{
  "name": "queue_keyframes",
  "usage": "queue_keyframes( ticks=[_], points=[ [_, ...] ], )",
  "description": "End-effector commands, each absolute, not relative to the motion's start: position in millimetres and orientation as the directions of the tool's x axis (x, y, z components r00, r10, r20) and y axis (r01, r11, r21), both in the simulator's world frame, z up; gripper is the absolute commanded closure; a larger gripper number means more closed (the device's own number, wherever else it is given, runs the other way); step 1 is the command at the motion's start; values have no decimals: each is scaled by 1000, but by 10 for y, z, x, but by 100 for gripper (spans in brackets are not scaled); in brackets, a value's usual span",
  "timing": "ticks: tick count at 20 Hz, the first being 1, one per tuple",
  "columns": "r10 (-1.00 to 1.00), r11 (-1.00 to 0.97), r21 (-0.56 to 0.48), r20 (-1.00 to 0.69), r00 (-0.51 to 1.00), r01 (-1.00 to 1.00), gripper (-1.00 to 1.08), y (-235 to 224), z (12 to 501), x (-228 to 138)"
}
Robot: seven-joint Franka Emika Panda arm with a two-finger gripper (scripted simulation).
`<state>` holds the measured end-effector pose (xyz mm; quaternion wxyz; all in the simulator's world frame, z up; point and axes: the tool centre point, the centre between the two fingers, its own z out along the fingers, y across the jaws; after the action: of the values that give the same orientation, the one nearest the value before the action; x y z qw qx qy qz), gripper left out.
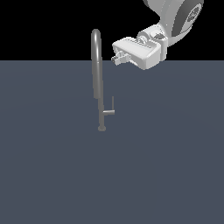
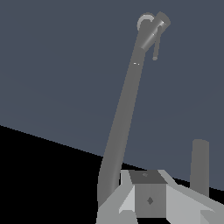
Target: Turn on the faucet by rotating a designated handle.
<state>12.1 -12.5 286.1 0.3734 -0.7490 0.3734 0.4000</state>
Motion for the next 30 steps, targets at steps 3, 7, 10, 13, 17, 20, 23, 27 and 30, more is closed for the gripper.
queue_keyframes(
  ticks=[3,7,10,13,17,20,23,27,30],
  points=[
    [-206,-335,-208,-935,287,-919,108,-137,2496,278],
    [-149,-244,-150,-971,189,-958,108,-125,2170,379],
    [-106,-186,-106,-986,128,-977,108,-105,1955,430],
    [-68,-139,-68,-995,78,-988,108,-79,1776,462],
    [-29,-96,-28,-999,31,-995,108,-44,1602,486],
    [-10,-76,-9,-1000,10,-997,108,-24,1523,495],
    [-2,-67,-1,-1000,1,-998,108,-14,1486,498],
    [-1,-67,0,-1000,0,-998,108,-14,1483,499],
    [-2,-68,0,-1000,0,-998,108,-13,1501,447]
  ],
)
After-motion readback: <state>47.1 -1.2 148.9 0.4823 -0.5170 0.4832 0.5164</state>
